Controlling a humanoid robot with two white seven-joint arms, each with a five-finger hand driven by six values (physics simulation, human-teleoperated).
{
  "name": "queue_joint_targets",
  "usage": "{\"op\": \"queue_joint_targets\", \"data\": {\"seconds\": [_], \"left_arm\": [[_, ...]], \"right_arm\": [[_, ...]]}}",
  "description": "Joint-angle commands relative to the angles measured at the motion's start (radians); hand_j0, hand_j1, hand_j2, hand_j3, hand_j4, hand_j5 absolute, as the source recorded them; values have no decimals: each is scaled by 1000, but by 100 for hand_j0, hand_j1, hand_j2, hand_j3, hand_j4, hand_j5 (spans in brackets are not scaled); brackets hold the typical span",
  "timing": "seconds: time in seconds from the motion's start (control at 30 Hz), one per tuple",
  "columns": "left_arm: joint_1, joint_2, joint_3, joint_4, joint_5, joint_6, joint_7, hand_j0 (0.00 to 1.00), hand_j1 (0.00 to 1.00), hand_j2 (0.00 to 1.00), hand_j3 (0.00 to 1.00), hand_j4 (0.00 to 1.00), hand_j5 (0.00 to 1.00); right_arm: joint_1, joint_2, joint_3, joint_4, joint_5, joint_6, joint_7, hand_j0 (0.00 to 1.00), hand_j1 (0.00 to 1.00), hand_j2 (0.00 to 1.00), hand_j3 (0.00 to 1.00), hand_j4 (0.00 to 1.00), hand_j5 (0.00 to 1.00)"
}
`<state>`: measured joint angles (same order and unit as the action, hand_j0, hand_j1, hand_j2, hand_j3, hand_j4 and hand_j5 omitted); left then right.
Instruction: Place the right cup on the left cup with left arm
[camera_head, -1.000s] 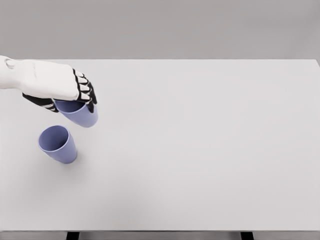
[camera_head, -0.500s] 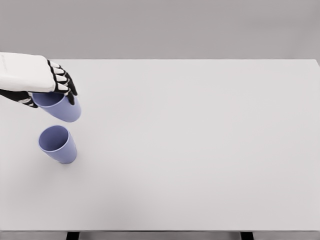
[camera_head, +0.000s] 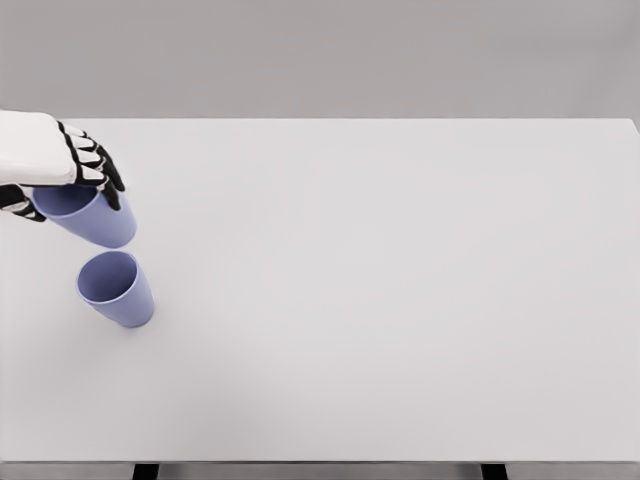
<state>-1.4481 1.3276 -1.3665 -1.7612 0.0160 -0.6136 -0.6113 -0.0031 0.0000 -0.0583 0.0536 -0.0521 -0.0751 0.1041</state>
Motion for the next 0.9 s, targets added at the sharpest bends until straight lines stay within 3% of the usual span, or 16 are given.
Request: {"op": "queue_joint_targets", "data": {"seconds": [0.0, 0.87], "left_arm": [[0, 18, 0, -4, 7, 3, 0, 69, 69, 69, 69, 69, 69], [25, 85, -16, -14, 10, 3, 0, 68, 68, 68, 68, 68, 68]], "right_arm": [[0, 0, 0, 0, 0, 0, 0, 100, 100, 100, 100, 100, 100], [0, 0, 0, 0, 0, 0, 0, 100, 100, 100, 100, 100, 100]]}}
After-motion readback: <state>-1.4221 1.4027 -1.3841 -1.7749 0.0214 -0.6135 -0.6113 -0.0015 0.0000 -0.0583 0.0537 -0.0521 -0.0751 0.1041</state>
